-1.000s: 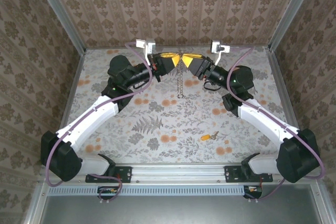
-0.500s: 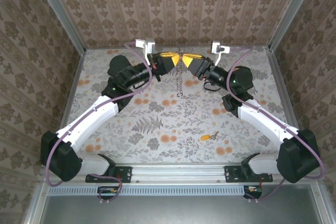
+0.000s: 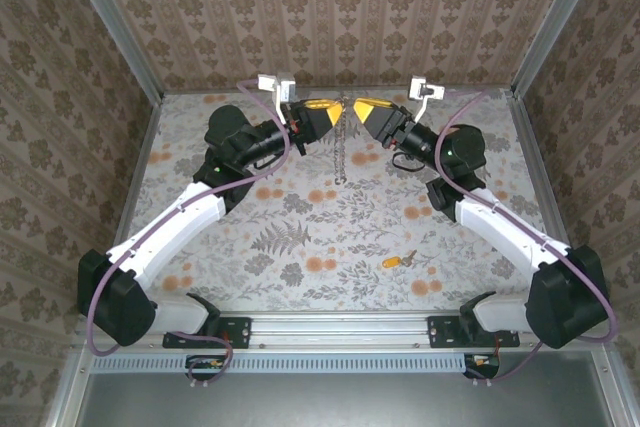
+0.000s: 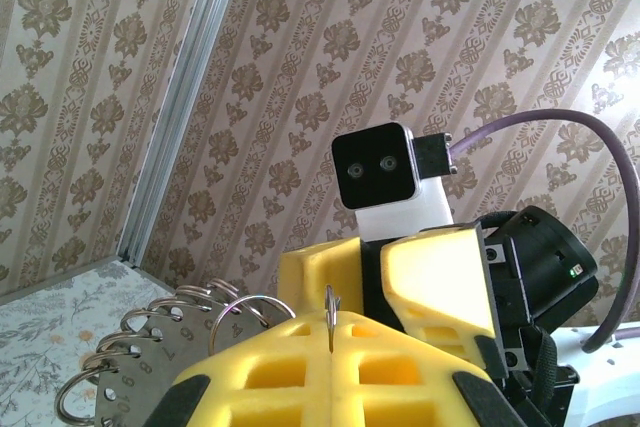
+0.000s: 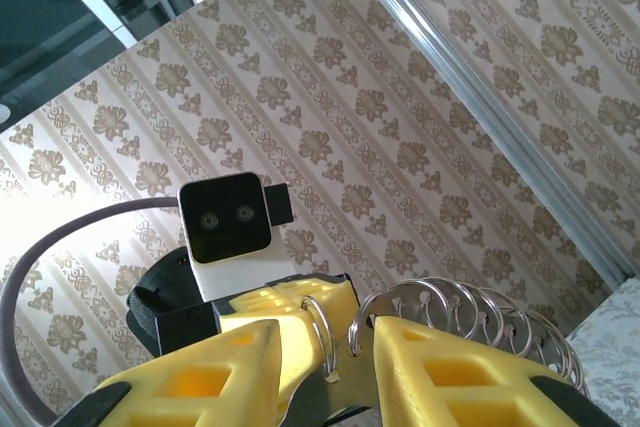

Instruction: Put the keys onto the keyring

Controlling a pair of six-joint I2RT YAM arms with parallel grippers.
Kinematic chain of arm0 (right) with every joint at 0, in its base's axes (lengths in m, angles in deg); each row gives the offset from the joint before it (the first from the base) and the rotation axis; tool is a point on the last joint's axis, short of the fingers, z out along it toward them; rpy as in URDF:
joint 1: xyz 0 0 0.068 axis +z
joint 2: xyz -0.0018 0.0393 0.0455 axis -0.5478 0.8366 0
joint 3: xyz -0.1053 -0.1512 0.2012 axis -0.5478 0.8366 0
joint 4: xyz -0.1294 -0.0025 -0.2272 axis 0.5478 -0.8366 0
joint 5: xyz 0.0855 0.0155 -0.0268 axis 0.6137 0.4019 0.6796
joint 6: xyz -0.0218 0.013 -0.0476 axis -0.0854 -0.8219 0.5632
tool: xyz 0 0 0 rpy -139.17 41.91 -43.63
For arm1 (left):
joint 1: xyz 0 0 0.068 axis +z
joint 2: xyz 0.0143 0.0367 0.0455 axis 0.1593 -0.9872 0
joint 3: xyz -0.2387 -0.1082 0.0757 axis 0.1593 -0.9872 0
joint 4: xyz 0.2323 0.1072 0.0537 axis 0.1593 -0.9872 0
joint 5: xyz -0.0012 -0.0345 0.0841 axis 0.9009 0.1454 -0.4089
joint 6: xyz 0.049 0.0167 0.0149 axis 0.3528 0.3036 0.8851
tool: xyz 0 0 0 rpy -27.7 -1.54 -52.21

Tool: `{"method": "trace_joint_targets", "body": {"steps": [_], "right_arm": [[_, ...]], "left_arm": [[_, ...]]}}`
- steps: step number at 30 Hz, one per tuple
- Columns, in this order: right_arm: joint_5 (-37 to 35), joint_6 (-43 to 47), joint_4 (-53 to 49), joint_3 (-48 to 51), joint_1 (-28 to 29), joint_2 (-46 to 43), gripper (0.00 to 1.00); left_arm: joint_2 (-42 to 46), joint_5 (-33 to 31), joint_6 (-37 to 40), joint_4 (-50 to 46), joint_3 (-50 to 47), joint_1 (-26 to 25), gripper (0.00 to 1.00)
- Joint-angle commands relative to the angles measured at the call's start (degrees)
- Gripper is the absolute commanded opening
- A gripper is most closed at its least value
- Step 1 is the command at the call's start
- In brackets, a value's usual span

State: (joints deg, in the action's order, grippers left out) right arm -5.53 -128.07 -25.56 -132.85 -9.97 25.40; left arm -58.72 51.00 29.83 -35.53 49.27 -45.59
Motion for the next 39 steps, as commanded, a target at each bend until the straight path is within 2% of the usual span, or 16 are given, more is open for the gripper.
{"method": "trace_joint_targets", "body": {"steps": [1, 5, 13, 19, 26, 39], "right_arm": [[1.74, -0.66, 2.99, -2.59, 0.75, 0.71, 0.32], [2.4, 1.0, 0.56, -2.78, 0.52, 0.13, 0.33], [4.5, 10.73, -19.32, -1.85, -3.64, -7.36, 0.33], [9.6, 17.14, -31.14, -2.34, -4.92, -10.24, 0.35], [17.74, 19.67, -36.57, -4.72, -5.02, -9.68, 0.36], [18.54, 20.82, -37.18, -6.95, -3.9, -5.25, 0.42]], "left_arm": [[0.14, 0.96, -0.9, 3.73, -0.18, -0.49, 0.0], [0.05, 2.81, 1.82, -0.35, 0.9, -0.49, 0.0], [0.34, 8.25, 20.43, -28.0, 7.83, 0.09, 0.0], [-1.46, 14.57, 28.29, -40.49, 13.26, 2.0, 0.0], [-5.13, 22.79, 33.02, -49.08, 18.57, 4.4, 0.0], [-8.9, 28.72, 35.48, -53.7, 22.11, 4.96, 0.0]]}}
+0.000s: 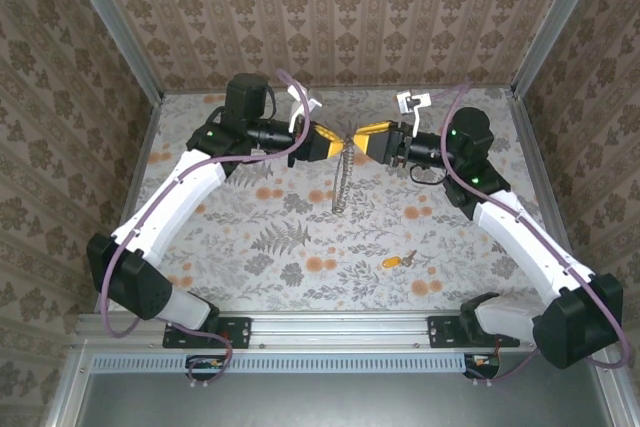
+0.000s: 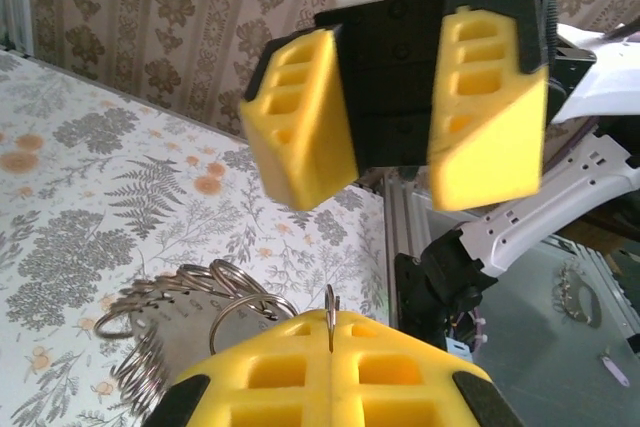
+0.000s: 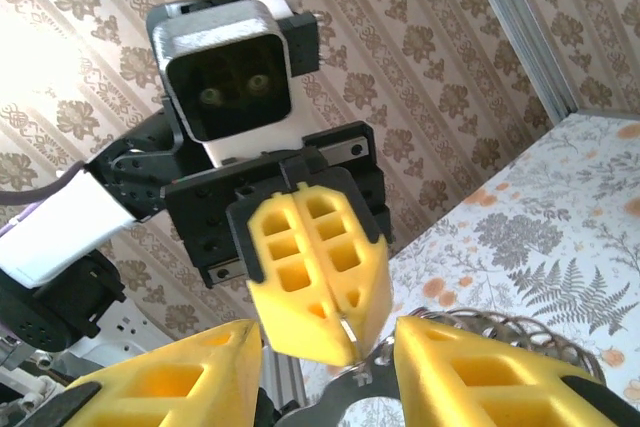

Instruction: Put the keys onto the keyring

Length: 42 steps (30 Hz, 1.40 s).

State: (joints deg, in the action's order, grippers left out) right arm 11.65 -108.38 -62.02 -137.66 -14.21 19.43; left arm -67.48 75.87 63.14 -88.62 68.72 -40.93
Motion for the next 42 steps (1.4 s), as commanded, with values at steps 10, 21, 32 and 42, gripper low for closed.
{"method": "trace_joint_targets", "body": {"steps": [10, 21, 32, 42], "right_arm": [[2.28, 1.61, -0.8, -2.98, 1.48, 2.46, 0.4], [2.46, 2.2, -1.24, -2.88, 2.4, 2.53, 0.33], [3.67, 2.55, -1.22, -3.19, 3.1, 3.67, 0.21], [-0.25, 5.0, -2.9, -2.74, 3.01, 3.17, 0.0]], "left_arm": [[-0.76, 4.93, 1.99, -0.62, 3.24, 0.27, 0.0], [-1.34, 5.19, 1.9, -0.56, 3.64, 0.22, 0.0], [-1.7, 5.29, 1.84, -0.46, 3.93, 0.22, 0.0], [-1.42, 2.5, 0.76, 0.27, 3.49, 0.22, 0.02]]}}
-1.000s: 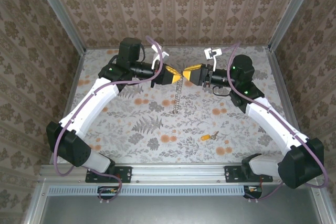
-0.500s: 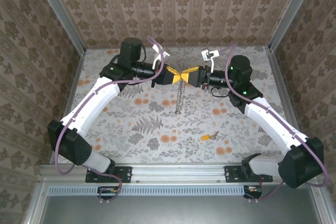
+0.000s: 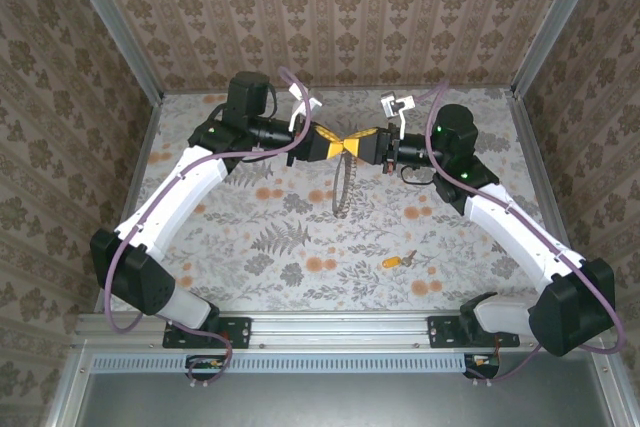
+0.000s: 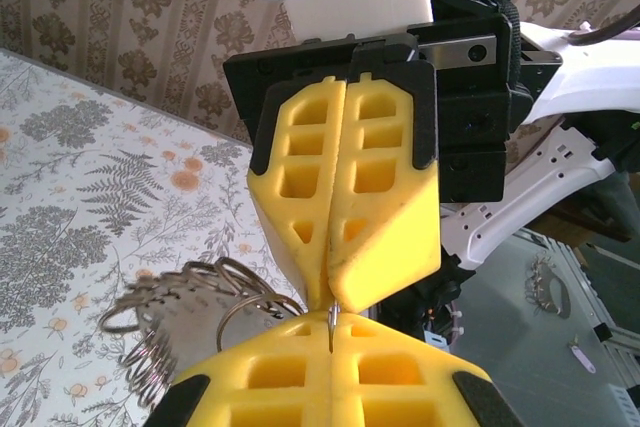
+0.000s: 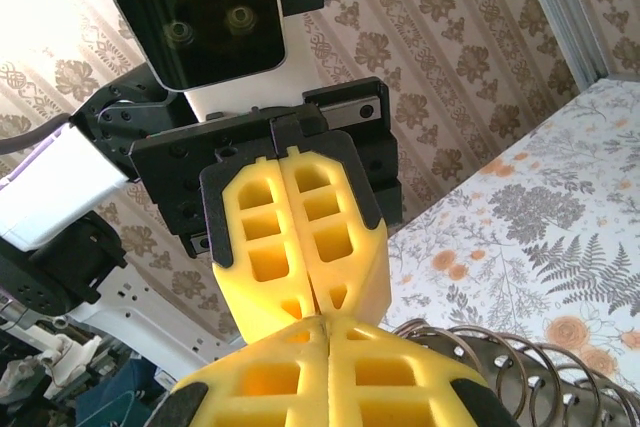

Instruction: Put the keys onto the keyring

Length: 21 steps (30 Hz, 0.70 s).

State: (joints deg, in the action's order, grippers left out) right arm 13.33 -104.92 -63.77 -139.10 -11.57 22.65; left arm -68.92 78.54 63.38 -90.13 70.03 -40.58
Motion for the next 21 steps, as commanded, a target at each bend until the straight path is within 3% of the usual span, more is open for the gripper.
{"method": "trace_joint_targets", "body": {"steps": [1, 5, 9, 14, 21], "right_arm": [[-3.27, 1.7, -1.01, -1.12, 0.25, -0.13, 0.0], [-6.44, -0.44, 3.89, -0.3, -0.9, -0.31, 0.0], [-8.9, -2.39, 9.34, 1.05, -1.34, -1.31, 0.0], [-10.99, -6.14, 19.33, 3.82, -1.32, -2.33, 0.0], [-13.92, -12.26, 30.86, 5.35, -1.17, -1.75, 0.0]], "left_arm": [[0.51, -1.77, -0.04, 2.28, 1.83, -0.13, 0.11], [3.65, -8.62, -3.45, 6.86, -1.39, 0.51, 0.43], [8.71, -15.06, -9.91, 15.78, -7.76, 1.74, 0.6], [14.1, -21.16, -16.57, 25.61, -15.0, 2.15, 0.61], [16.1, -22.29, -22.82, 33.58, -19.26, 1.64, 0.49]]}}
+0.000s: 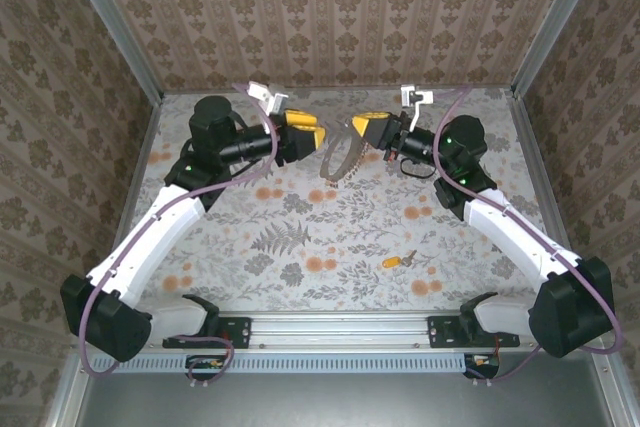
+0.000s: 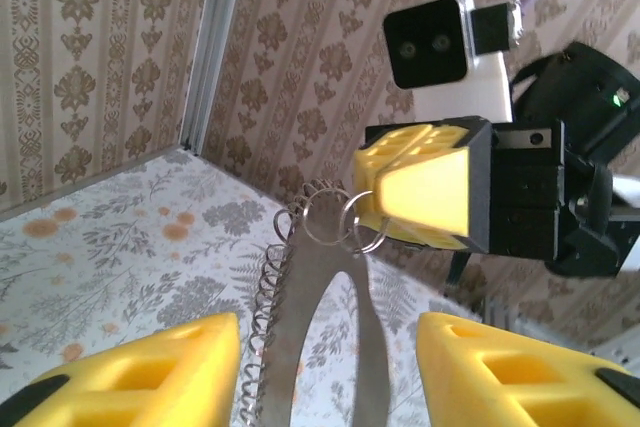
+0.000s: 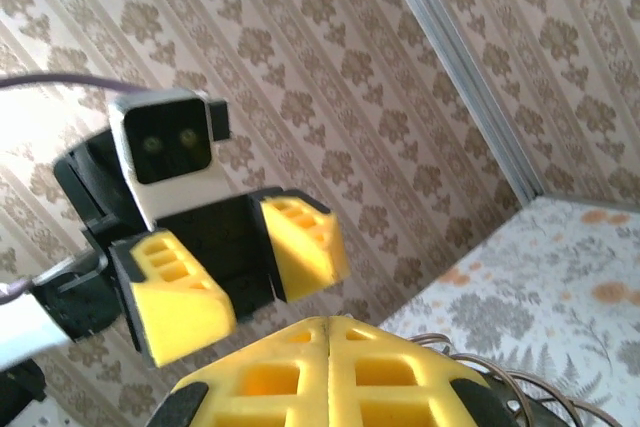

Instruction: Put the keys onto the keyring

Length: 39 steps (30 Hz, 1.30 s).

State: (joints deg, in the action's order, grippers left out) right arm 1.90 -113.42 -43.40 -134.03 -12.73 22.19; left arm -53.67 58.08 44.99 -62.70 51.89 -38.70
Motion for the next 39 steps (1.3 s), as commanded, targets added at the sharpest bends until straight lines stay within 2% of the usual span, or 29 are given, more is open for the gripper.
{"method": "trace_joint_targets", "body": {"steps": [1, 8, 13, 23, 30, 39], "right_arm": [[-2.91, -4.58, 11.86, 0.36, 0.07, -1.26, 0.0], [-4.72, -7.32, 16.9, -0.28, 1.54, -0.95, 0.0], [-5.48, -7.71, 17.68, -0.62, 2.68, -0.75, 0.0], [-6.55, -9.61, 20.07, 0.15, 3.26, 0.72, 0.0], [-6.79, -8.67, 18.66, 0.08, 3.26, 0.68, 0.0], [-7.04, -8.53, 17.09, -0.09, 2.48, 0.15, 0.0]], "left_arm": [[0.76, -2.08, -4.92, 6.81, -1.28, -0.55, 0.47], [-1.7, -3.2, -6.79, 10.79, -0.44, -2.99, 0.36], [-4.46, -3.05, -6.93, 12.22, 1.83, -5.7, 0.34], [-9.02, -3.24, -7.1, 12.8, 5.08, -8.77, 0.33], [-8.43, -4.38, -6.27, 11.1, 4.74, -8.97, 0.34], [-4.81, -9.49, -3.15, 6.9, 2.25, -8.54, 0.43]]}}
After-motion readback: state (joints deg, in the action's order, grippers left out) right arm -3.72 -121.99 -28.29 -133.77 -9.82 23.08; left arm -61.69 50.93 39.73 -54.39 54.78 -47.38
